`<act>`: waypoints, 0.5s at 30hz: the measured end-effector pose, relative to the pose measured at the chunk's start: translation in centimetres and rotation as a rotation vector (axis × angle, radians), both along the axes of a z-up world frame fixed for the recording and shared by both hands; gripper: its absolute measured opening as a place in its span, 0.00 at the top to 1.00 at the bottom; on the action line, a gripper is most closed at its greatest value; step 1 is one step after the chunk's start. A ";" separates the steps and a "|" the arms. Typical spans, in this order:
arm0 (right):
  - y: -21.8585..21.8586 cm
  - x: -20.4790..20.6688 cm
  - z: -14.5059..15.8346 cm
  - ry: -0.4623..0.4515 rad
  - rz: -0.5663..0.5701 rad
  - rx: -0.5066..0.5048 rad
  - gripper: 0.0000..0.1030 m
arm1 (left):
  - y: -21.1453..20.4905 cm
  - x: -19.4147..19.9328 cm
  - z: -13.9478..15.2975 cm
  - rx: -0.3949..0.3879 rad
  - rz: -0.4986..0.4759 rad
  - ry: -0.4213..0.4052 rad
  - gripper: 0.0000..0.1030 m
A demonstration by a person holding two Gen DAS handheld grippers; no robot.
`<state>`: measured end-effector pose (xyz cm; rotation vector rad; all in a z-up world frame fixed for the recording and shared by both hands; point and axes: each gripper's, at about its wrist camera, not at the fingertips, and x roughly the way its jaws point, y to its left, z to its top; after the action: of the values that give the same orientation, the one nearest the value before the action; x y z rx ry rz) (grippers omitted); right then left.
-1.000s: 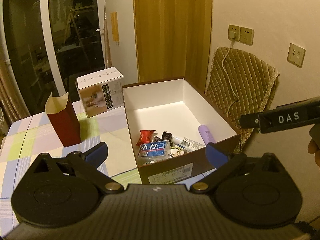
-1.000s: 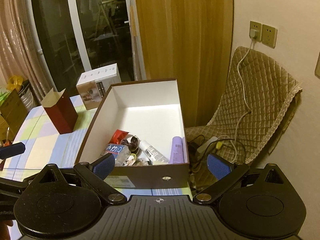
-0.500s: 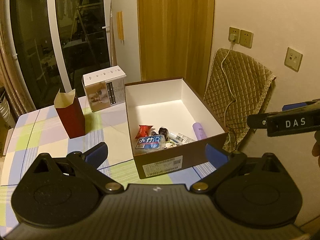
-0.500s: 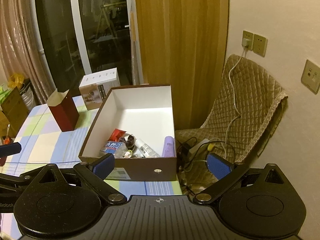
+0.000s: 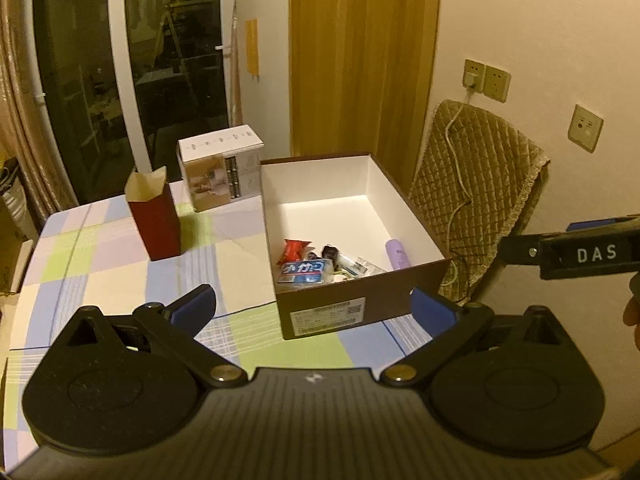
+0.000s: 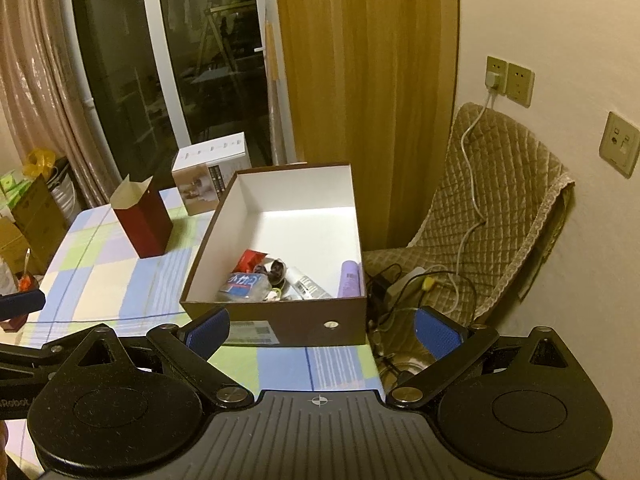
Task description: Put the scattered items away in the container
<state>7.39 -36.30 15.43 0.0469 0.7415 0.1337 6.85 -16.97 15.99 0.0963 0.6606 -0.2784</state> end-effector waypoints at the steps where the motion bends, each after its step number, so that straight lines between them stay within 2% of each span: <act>1: 0.1 0.0 0.0 0.002 0.000 -0.002 0.00 | 0.1 0.0 0.0 -0.001 0.005 0.001 0.01; 15: 2.1 0.3 -0.1 0.015 0.019 -0.025 0.00 | 1.4 0.4 0.4 -0.009 0.030 0.007 0.01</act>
<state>7.72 -34.19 15.32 0.0167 0.7583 0.1420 7.29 -15.54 16.41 0.0765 0.6667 -0.2528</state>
